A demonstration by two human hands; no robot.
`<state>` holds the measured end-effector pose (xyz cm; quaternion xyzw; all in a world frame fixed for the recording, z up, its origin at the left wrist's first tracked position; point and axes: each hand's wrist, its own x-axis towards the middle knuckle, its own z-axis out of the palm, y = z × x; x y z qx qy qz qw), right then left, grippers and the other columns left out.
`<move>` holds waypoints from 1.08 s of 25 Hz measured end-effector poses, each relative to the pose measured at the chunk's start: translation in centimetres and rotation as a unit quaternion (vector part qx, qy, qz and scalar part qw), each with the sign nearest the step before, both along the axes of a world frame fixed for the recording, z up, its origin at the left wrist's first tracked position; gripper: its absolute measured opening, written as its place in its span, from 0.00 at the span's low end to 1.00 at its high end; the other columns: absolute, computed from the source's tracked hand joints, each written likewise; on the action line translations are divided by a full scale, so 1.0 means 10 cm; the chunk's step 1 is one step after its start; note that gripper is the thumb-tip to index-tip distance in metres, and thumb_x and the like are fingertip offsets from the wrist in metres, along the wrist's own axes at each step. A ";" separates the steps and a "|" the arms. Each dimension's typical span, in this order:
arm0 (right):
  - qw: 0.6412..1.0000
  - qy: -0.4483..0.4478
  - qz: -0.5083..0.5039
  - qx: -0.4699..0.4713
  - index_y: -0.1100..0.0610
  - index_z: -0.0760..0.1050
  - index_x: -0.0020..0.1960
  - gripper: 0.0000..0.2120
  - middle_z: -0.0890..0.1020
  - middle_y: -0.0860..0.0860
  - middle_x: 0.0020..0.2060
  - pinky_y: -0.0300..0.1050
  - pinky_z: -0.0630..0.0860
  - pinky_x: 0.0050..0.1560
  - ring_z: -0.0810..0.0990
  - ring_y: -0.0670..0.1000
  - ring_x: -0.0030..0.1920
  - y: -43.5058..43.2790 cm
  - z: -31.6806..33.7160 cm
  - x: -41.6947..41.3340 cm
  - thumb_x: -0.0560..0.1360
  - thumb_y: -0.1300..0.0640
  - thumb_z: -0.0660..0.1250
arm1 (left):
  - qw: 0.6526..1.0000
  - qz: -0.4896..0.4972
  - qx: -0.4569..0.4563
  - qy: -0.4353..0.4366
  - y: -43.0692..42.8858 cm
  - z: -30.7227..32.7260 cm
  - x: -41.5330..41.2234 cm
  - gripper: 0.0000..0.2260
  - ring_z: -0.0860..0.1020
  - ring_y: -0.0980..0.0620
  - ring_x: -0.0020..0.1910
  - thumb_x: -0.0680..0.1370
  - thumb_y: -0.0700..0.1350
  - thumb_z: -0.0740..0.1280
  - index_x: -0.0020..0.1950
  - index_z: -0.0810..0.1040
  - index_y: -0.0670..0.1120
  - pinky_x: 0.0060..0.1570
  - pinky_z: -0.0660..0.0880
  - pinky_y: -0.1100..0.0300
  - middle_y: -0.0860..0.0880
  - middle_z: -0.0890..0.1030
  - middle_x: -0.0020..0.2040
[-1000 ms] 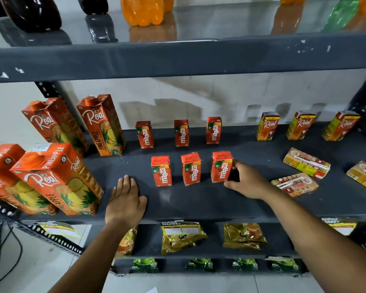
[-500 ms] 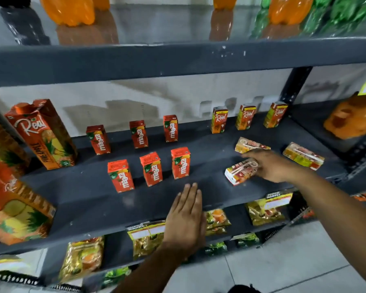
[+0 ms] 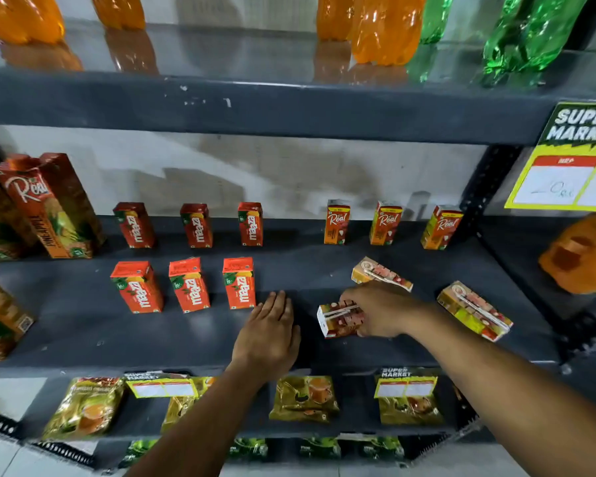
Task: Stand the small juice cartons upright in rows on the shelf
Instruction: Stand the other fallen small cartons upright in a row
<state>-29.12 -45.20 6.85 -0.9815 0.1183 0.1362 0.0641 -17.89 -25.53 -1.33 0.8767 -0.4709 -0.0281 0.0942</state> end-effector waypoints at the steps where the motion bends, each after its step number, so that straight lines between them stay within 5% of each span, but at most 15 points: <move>1: 1.000 -0.017 -0.009 0.020 0.50 0.74 0.56 0.18 0.80 0.50 0.49 0.41 0.70 0.33 0.77 0.50 0.40 -0.01 0.00 -0.01 0.67 0.54 0.73 | 1.000 0.001 -0.001 -0.001 0.01 0.00 -0.01 0.35 0.48 0.49 0.78 0.75 0.58 0.37 0.77 0.53 0.42 0.73 0.42 0.57 0.45 0.53 0.79; 5: 0.983 -0.129 -0.089 0.097 0.49 0.72 0.60 0.24 0.80 0.49 0.53 0.49 0.76 0.49 0.79 0.52 0.52 0.01 -0.09 -0.03 0.66 0.47 0.74 | 1.000 0.004 0.002 0.003 0.00 0.01 0.00 0.33 0.47 0.49 0.78 0.76 0.57 0.38 0.78 0.52 0.42 0.73 0.42 0.58 0.45 0.52 0.80; 8: 0.922 -0.256 -0.213 0.197 0.51 0.73 0.52 0.22 0.80 0.47 0.45 0.47 0.75 0.46 0.79 0.50 0.46 0.13 -0.29 0.04 0.64 0.45 0.76 | 1.000 0.001 0.010 0.009 0.00 0.02 0.00 0.30 0.47 0.49 0.78 0.78 0.56 0.42 0.78 0.52 0.42 0.74 0.42 0.57 0.45 0.51 0.80; 12: 0.812 -0.406 -0.344 0.238 0.57 0.71 0.51 0.27 0.77 0.52 0.47 0.39 0.71 0.44 0.76 0.49 0.47 0.37 -0.54 0.30 0.61 0.48 0.80 | 1.000 0.003 0.006 0.005 -0.02 0.01 0.00 0.28 0.47 0.49 0.78 0.80 0.54 0.45 0.78 0.51 0.42 0.76 0.44 0.55 0.44 0.52 0.80; 15: 0.780 -0.449 -0.371 0.230 0.59 0.69 0.53 0.28 0.72 0.52 0.49 0.33 0.65 0.41 0.72 0.48 0.48 0.49 -0.54 0.42 0.62 0.52 0.80 | 1.000 0.001 0.002 0.013 -0.01 0.03 0.00 0.27 0.46 0.49 0.78 0.82 0.53 0.47 0.78 0.51 0.42 0.75 0.43 0.56 0.44 0.51 0.80; 21: 0.792 -0.426 -0.379 0.218 0.57 0.71 0.52 0.27 0.75 0.52 0.48 0.42 0.74 0.46 0.75 0.50 0.49 0.43 -0.60 0.44 0.60 0.51 0.80 | 1.000 -0.003 -0.006 0.020 0.00 0.03 0.00 0.27 0.46 0.48 0.78 0.82 0.54 0.47 0.78 0.51 0.42 0.76 0.44 0.55 0.44 0.51 0.80; 25: 0.815 -0.363 -0.318 0.321 0.53 0.70 0.55 0.24 0.79 0.50 0.46 0.42 0.77 0.45 0.80 0.50 0.48 0.35 -0.55 0.35 0.63 0.56 0.76 | 1.000 -0.007 -0.008 0.021 0.00 0.02 0.02 0.27 0.46 0.48 0.78 0.82 0.54 0.47 0.78 0.51 0.42 0.76 0.44 0.54 0.45 0.51 0.80; 27: 0.837 -0.364 -0.299 0.278 0.52 0.71 0.55 0.25 0.77 0.50 0.48 0.45 0.76 0.51 0.76 0.48 0.51 0.37 -0.57 0.35 0.62 0.51 0.77 | 1.000 -0.007 -0.009 0.018 0.00 0.02 0.02 0.27 0.47 0.48 0.78 0.81 0.54 0.47 0.78 0.51 0.42 0.76 0.45 0.54 0.44 0.51 0.80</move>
